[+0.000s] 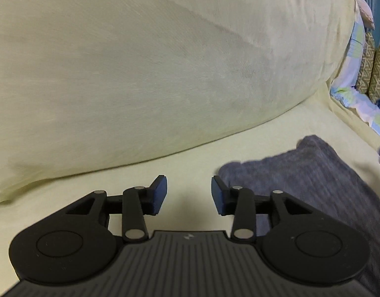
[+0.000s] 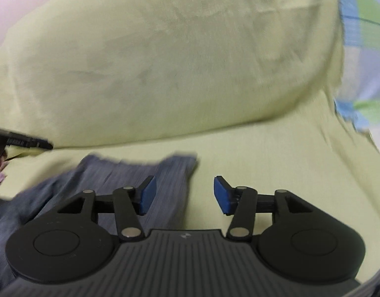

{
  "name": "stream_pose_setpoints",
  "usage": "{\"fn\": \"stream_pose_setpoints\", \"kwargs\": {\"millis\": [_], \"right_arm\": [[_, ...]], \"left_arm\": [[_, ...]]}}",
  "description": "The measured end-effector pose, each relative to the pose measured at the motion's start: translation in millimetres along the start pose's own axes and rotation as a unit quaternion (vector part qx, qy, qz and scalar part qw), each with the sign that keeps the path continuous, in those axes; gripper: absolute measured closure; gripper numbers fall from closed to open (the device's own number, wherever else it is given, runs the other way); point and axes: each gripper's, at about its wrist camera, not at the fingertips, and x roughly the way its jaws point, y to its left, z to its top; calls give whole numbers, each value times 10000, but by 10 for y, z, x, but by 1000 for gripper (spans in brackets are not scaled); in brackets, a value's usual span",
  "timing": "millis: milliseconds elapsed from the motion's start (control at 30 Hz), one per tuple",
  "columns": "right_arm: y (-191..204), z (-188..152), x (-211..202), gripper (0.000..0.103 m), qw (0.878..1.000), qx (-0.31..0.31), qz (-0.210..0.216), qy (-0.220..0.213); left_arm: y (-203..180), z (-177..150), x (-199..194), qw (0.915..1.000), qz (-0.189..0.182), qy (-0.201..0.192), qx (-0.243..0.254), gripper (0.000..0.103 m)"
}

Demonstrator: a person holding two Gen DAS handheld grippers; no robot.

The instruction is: Fold clothes

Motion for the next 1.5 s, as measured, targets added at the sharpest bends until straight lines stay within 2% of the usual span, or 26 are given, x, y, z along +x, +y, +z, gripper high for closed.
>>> {"fn": "stream_pose_setpoints", "kwargs": {"millis": [67,133,267,400,500,600,667,800,867,933,1000,1067,1133,1167,1267,1367,1500], "right_arm": [[79,-251,-338,56,9998,173,119,73],[167,-428,-546,56,9996,180,96,173],[451,-853,-997,56,9985,141,198,500],[742,-1151,-1086,57,9960,-334,189,802],[931,-1305,-1050,58,9921,-898,68,874],[986,-1323,-982,58,9938,-887,-16,671],[985,-1334,-933,60,9953,-806,-185,496],[847,-1273,-978,61,9999,-66,-124,82],[797,-1241,-1026,62,9999,121,-68,-73],[769,-1232,-1012,64,9998,222,9,-4],[714,-1234,-938,71,9987,467,117,140],[640,-1226,-861,88,9956,862,227,299],[587,-1200,-837,97,9913,1193,372,422],[576,-1177,-837,98,9900,1269,420,453],[529,-1050,-852,99,9868,1434,542,532],[491,-899,-856,99,9861,1450,555,595],[554,-792,-774,99,9894,1127,511,753]], "left_arm": [[-96,-141,-247,9996,-158,25,231,57],[-328,-333,-450,9979,-356,83,526,57],[-842,-740,-757,9938,-756,139,801,57],[-1139,-1091,-1044,9920,-982,222,763,57],[-1227,-1305,-1139,9930,-963,358,576,57],[-1215,-1485,-1199,9944,-930,446,231,57],[-1230,-1544,-1193,9945,-894,514,182,57],[-1342,-1748,-1311,9920,-857,681,621,57],[-1354,-1827,-1397,9903,-999,659,702,57],[-1363,-1895,-1464,9886,-1127,641,763,56],[-1415,-1992,-1514,9859,-1231,622,946,56],[-1476,-2067,-1548,9827,-1311,620,1153,56],[-1540,-2134,-1595,9787,-1419,610,1353,56],[-1584,-2173,-1617,9754,-1545,600,1456,56],[-1673,-2250,-1619,9703,-1589,601,1722,56],[-1717,-2294,-1579,9690,-1416,564,1943,56],[-1747,-2354,-1522,9655,-1002,554,2337,56]]}}
